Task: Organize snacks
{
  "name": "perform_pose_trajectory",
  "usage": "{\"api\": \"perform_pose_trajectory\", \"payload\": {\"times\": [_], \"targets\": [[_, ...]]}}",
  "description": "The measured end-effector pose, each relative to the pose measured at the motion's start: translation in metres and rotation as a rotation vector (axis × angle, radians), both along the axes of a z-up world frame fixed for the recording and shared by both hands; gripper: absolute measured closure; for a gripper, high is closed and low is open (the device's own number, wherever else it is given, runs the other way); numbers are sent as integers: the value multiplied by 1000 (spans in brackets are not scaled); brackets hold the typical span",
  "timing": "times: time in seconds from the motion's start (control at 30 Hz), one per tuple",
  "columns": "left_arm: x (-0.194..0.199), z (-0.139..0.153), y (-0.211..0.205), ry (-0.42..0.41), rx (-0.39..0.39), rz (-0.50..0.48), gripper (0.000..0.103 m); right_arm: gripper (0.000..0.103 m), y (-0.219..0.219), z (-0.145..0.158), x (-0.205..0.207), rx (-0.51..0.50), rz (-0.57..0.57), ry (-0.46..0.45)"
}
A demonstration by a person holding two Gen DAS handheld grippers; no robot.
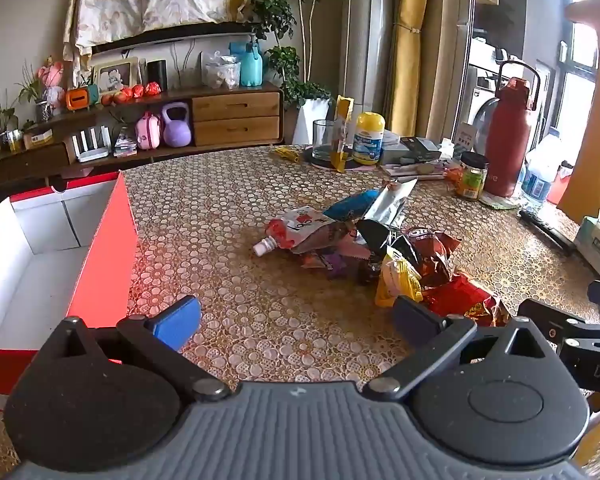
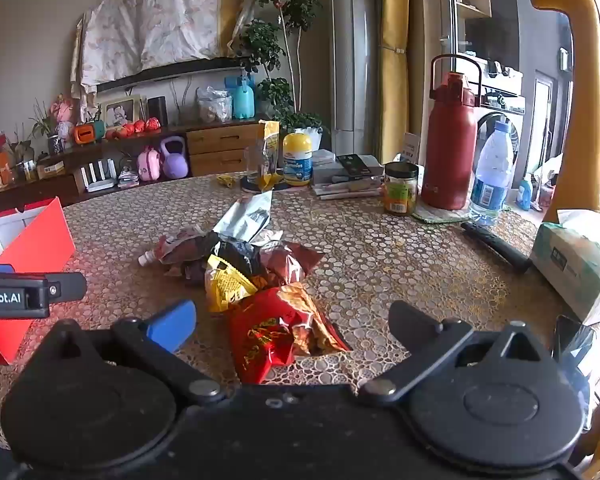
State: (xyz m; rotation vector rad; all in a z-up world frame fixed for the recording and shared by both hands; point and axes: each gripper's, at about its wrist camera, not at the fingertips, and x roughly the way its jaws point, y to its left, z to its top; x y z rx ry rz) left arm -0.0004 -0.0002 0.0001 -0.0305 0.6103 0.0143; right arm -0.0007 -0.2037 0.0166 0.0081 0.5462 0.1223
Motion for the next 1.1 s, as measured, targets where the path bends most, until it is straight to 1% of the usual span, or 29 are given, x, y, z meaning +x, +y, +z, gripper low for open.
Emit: {"api": "perform_pose_trajectory", "payload": {"times": [0.2,0.23,0.4,1.1], "targets": [[2,1,-3,3,0,-2,0,0,-1,0,0,-4,-2,-7],[-1,-3,-1,-1,1,-5,0,0,-1,0,0,-4,-2,-7],[-6,-1,0,1,2,-7,0,0,-2,1,0,-2,-4,-5],[-3,1,-1,9,7,-8,0,0,-2,-1,-1,2,-6,-3]]}}
